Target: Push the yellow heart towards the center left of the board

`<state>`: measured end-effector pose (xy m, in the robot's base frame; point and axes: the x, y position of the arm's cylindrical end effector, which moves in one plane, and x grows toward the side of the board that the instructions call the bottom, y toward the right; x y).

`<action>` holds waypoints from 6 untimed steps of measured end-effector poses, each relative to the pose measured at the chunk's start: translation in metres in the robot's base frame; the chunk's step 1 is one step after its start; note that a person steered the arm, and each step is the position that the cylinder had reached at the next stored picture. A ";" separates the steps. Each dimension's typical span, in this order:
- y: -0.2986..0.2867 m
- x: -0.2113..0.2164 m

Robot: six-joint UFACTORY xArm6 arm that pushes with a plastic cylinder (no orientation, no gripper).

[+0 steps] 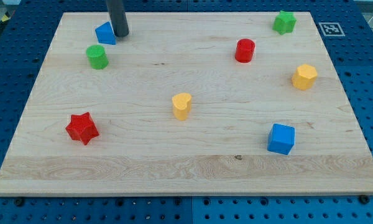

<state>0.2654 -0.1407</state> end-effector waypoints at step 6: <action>0.156 0.163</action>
<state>0.4280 0.0152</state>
